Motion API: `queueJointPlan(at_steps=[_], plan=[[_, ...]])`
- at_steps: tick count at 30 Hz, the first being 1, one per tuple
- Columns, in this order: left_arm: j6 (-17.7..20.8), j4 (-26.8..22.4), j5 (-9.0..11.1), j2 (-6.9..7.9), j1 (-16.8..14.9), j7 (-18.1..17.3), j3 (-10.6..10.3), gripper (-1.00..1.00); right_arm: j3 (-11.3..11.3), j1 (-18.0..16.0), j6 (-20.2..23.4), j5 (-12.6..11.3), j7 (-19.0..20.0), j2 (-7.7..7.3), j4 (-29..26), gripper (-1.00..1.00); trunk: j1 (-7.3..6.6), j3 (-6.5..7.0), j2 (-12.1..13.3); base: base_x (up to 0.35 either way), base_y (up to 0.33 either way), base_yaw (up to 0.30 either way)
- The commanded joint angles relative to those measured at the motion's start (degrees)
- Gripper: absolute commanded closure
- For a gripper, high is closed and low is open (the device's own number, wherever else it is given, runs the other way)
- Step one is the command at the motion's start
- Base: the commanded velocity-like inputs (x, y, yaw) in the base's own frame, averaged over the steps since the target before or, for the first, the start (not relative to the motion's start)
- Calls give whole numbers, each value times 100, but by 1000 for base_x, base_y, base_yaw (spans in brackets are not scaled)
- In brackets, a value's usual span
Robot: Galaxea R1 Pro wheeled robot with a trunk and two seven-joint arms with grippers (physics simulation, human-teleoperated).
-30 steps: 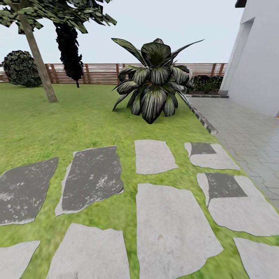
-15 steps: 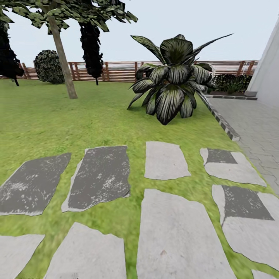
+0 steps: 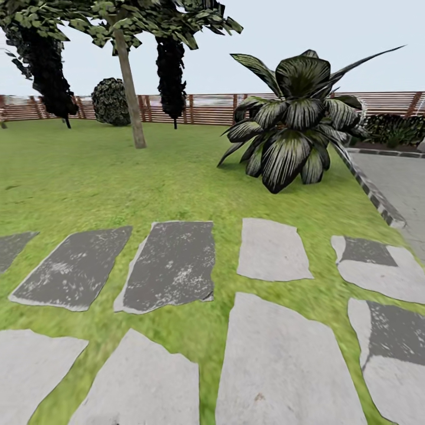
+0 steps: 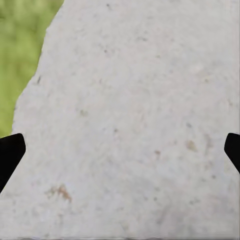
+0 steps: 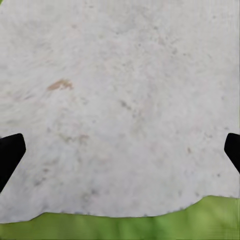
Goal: In the garden, pick up the pesticide atomizer on the floor and spray pesticide onto both trees until each tree trunk is fully covered.
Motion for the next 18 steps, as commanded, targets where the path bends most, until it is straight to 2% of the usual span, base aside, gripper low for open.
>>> queueJointPlan(at_steps=[1, 18], plan=[[-20, 7, 13, -2, -5, 2, 8, -100, 1, -1, -17, 2, -3, -2, 2, -100, -1, -5, -2, 0, -1, 278], [-22, 7, 13, -2, -5, 2, 8, -100, 1, -1, -17, 0, -2, 2, 2, -100, -1, -5, -2, 0, 0, 278]])
